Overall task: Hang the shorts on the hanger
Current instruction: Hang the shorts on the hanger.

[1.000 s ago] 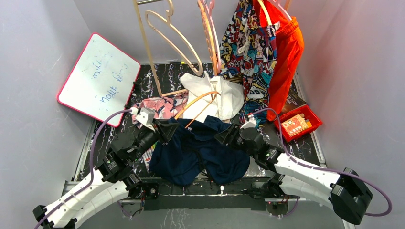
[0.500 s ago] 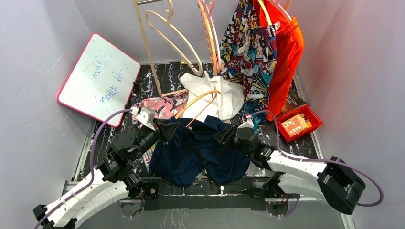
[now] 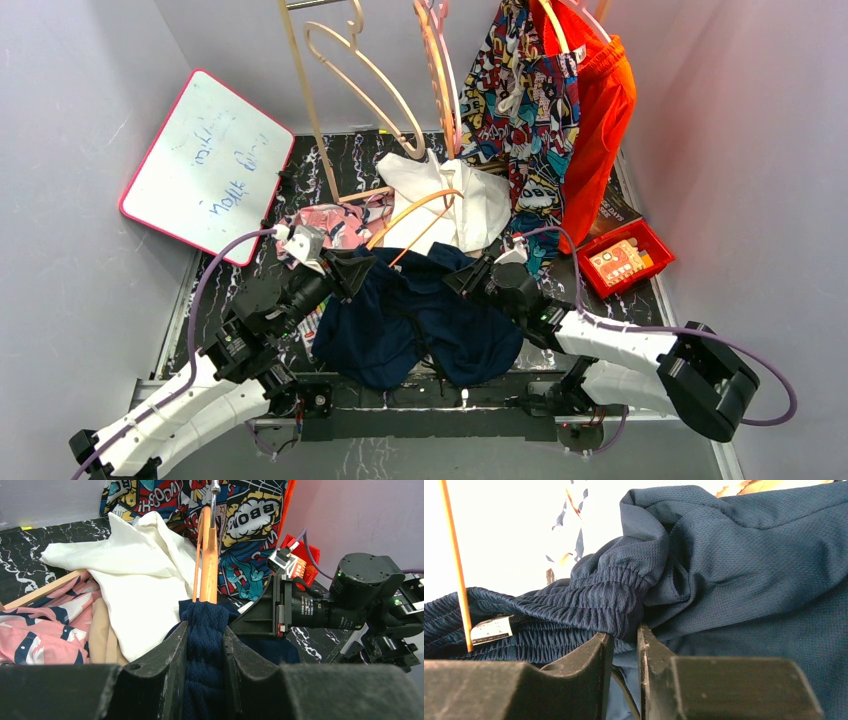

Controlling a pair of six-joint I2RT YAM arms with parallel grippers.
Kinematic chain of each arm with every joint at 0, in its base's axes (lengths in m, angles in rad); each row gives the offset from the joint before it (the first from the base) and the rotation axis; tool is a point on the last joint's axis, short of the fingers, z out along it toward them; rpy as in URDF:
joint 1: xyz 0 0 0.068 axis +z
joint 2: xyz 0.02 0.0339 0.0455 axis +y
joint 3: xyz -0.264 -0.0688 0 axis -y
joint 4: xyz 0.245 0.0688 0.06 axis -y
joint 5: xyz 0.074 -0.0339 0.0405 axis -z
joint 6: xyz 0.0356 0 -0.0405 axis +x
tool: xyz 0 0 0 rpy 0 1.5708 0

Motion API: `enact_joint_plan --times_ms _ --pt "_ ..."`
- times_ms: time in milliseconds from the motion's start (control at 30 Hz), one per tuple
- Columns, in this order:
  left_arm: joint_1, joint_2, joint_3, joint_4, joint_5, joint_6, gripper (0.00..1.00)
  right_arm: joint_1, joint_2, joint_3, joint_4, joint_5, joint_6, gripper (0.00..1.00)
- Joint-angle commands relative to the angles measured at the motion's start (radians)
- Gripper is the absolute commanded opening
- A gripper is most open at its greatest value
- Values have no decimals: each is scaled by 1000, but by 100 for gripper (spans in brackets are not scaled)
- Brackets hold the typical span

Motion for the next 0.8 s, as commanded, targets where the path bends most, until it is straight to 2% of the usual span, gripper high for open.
enact_joint_plan --times_ms 0,167,300,467,600,767 --pt "0 -27 40 68 13 7 0 4 7 47 48 12 0 23" --pt "0 -56 69 25 13 29 0 3 -51 55 -39 66 -26 0" --pt "0 -107 132 -55 70 70 0 -19 -149 128 -236 142 -126 0" --pt "0 -175 209 -202 206 116 0 -73 -216 235 -455 129 -266 0" --pt "0 -213 228 -267 294 113 0 -93 -226 314 -569 136 -337 0" --pt "0 -271 214 -262 317 97 0 -116 -234 379 -670 136 -383 0"
